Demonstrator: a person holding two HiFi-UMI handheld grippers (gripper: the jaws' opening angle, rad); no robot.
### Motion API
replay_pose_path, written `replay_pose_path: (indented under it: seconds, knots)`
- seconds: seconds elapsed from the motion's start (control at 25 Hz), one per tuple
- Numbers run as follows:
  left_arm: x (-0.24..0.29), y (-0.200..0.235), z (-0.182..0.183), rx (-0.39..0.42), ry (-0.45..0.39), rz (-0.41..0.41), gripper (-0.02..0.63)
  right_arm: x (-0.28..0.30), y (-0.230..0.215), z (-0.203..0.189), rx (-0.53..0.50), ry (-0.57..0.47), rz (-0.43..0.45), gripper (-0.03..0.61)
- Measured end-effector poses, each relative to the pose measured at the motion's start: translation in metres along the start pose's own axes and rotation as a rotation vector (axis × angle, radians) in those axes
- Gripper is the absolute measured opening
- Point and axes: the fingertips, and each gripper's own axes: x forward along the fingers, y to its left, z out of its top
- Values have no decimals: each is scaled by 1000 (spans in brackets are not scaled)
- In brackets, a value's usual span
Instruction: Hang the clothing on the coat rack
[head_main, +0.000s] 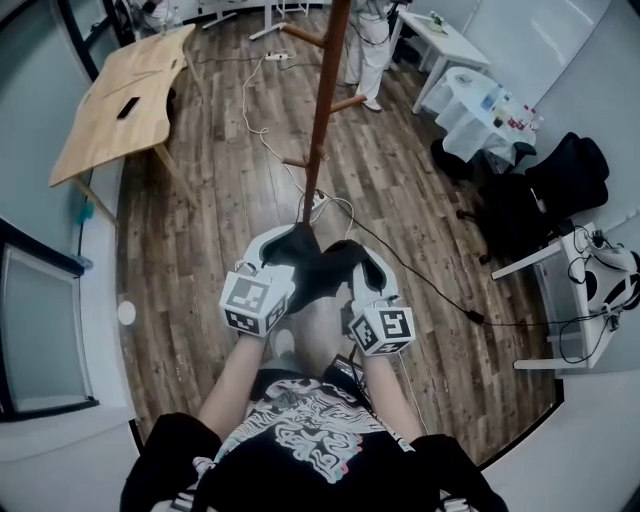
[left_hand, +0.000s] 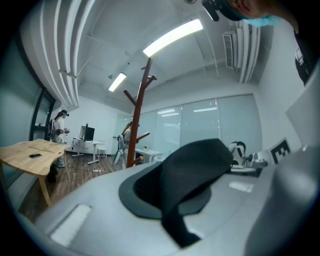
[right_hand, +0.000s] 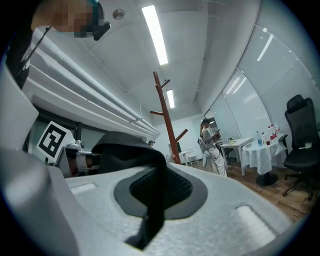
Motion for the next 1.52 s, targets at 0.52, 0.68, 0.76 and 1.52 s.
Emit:
replay_pose_path:
  seconds: [0.52, 0.68, 0.76, 1.52]
  knots:
    - [49, 59, 20, 14, -24, -58, 2, 70, -14, 5, -7, -31, -62, 11]
    - [51, 73, 22, -9, -33, -90, 2, 81, -11, 6, -18, -47, -80, 11]
    - [52, 78, 27, -26, -50, -97, 2, 83, -10, 7, -24, -53, -87, 11]
    - [78, 104, 29, 0, -35, -121, 2, 112, -23, 12, -51, -49, -125, 11]
